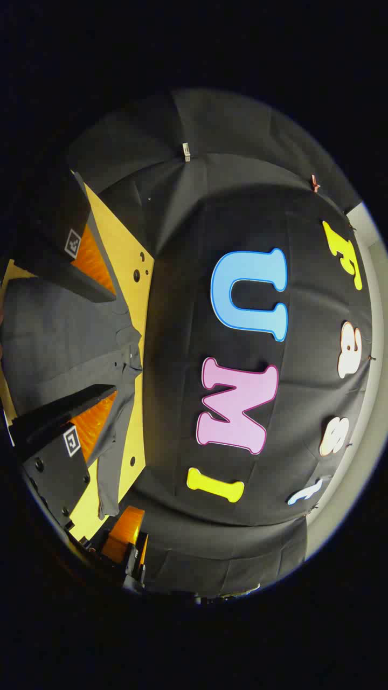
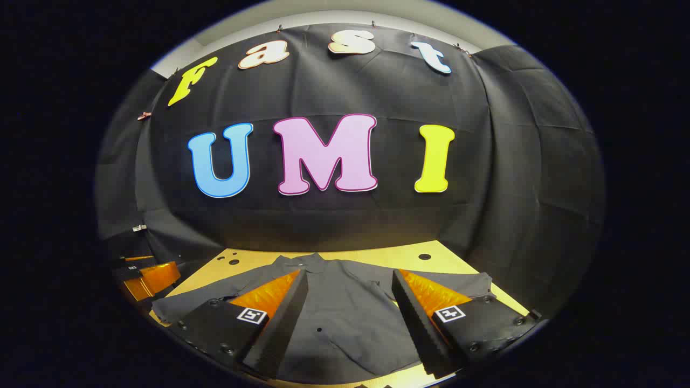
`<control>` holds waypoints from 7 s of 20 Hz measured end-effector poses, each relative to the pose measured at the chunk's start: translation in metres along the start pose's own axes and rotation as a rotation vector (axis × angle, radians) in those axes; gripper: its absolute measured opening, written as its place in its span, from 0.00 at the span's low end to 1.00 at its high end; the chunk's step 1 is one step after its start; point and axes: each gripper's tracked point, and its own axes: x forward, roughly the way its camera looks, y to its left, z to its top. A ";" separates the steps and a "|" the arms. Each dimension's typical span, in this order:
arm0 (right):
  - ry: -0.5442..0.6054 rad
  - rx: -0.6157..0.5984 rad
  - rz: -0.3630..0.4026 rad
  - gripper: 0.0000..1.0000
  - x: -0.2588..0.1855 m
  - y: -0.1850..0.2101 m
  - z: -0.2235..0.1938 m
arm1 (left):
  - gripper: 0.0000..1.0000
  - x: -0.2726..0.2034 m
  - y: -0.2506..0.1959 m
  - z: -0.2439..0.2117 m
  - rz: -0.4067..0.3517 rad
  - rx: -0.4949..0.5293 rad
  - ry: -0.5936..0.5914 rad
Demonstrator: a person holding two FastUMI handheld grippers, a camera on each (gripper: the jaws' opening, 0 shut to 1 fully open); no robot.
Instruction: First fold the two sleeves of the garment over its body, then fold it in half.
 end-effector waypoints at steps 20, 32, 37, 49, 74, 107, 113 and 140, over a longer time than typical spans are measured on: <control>0.056 -0.013 0.059 0.96 0.036 -0.005 -0.016 | 0.96 0.027 0.004 0.006 0.072 -0.006 -0.006; 0.125 0.077 -0.108 0.97 0.088 -0.094 -0.030 | 0.92 0.042 0.018 0.003 0.148 -0.022 0.004; 0.179 0.081 -0.217 0.97 0.111 -0.158 -0.047 | 0.96 0.053 0.014 -0.010 0.167 -0.028 0.055; 0.302 0.104 -0.457 0.97 0.171 -0.308 -0.105 | 0.92 0.085 0.009 -0.037 0.255 -0.059 0.153; 0.666 0.257 -0.645 0.99 0.215 -0.442 -0.247 | 0.96 0.074 0.013 -0.090 0.346 -0.067 0.308; 0.484 -0.040 -0.145 0.05 0.266 -0.258 -0.002 | 0.96 0.027 0.066 -0.104 0.391 -0.092 0.278; 0.481 -0.074 -0.021 0.05 0.254 -0.210 0.074 | 0.96 0.007 0.108 -0.101 0.466 -0.163 0.268; 0.645 -0.182 0.506 0.13 0.149 0.096 0.063 | 0.96 -0.081 0.258 -0.143 0.734 -0.321 0.262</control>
